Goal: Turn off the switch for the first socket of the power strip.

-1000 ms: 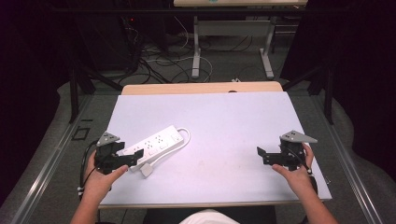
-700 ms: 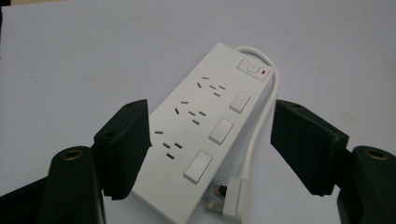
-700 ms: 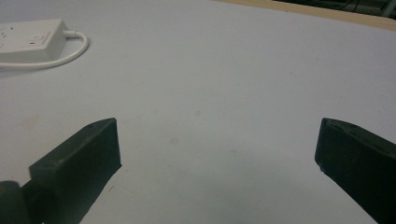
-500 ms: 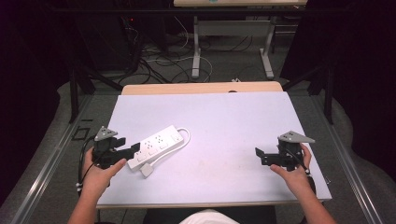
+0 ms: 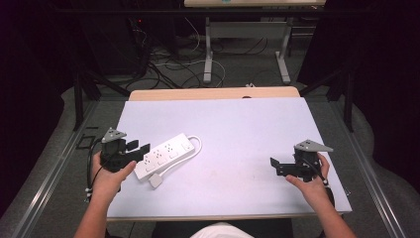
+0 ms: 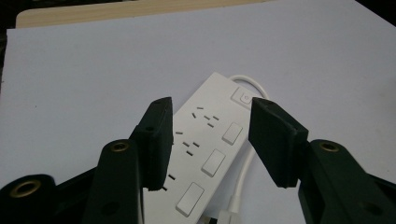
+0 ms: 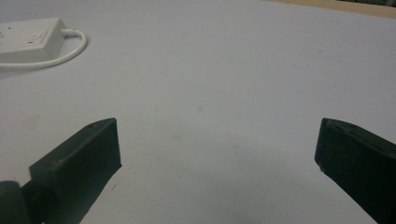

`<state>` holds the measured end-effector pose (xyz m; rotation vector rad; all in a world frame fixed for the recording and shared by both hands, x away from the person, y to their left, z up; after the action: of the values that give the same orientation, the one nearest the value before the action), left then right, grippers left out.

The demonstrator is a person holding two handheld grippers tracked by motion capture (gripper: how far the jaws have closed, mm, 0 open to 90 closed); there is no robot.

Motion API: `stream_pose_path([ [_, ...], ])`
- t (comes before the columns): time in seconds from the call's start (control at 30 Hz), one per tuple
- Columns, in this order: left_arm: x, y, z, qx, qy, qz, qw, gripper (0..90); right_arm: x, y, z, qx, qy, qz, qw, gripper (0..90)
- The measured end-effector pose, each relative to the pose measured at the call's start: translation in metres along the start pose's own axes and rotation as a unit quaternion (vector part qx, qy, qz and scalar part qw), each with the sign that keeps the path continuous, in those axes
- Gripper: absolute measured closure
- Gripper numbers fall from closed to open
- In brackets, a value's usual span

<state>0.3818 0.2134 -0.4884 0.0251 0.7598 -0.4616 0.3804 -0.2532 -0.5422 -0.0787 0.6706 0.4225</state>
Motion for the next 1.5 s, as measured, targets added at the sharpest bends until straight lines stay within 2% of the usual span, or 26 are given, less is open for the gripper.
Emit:
stream_pose_path([
  [0.1, 0.001, -0.001, 0.003, 0.001, 0.005, 0.0, 1.0, 52.0, 0.0, 0.0, 0.0, 0.002, -0.001, 0.004, 1.0, 0.0],
  [0.33, 0.006, -0.006, 0.01, -0.024, 0.006, -0.011, 0.9996, 58.7, 0.001, 0.002, 0.0, 0.003, -0.002, 0.009, 1.0, 0.0],
  [0.47, 0.007, -0.008, 0.013, -0.027, 0.016, -0.013, 0.9994, 60.9, 0.001, 0.002, -0.001, 0.002, 0.001, 0.008, 1.0, 0.0],
  [0.63, 0.013, -0.01, 0.019, -0.033, 0.016, -0.012, 0.9993, 64.9, 0.003, 0.003, -0.002, 0.005, 0.006, 0.015, 0.9999, 0.0],
  [0.8, 0.018, -0.013, 0.023, -0.036, 0.019, -0.012, 0.9991, 67.9, 0.003, 0.001, -0.003, 0.009, 0.01, 0.012, 0.9998, 0.0],
  [0.83, 0.019, -0.012, 0.023, -0.031, 0.023, -0.012, 0.9992, 68.8, 0.003, 0.001, -0.003, 0.009, 0.011, 0.011, 0.9999, 0.0],
  [0.93, 0.023, -0.015, 0.025, -0.035, 0.024, -0.013, 0.999, 71.0, 0.003, 0.0, -0.004, 0.007, 0.013, 0.008, 0.9999, 0.0],
  [1.2, 0.032, -0.02, 0.029, -0.029, 0.03, -0.01, 0.9991, 77.1, 0.004, 0.001, -0.005, 0.009, 0.016, 0.011, 0.9998, 0.0],
  [1.5, 0.043, -0.023, 0.031, -0.023, 0.042, -0.002, 0.9989, 82.5, 0.005, 0.002, -0.005, -0.003, 0.011, 0.007, 0.9999, 0.0],
])
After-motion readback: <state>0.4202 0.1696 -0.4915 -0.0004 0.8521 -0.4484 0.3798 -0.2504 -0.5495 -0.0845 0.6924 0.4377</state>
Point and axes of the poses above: each handheld gripper's, and its own axes: x roughly forward along the jaws, z roughly out of its top, y roughly to its left, the point moved 7 cm from there along x, roughly forward along the jaws, and after that the axes turned 6 degrees about y, right-handed, at the moved point
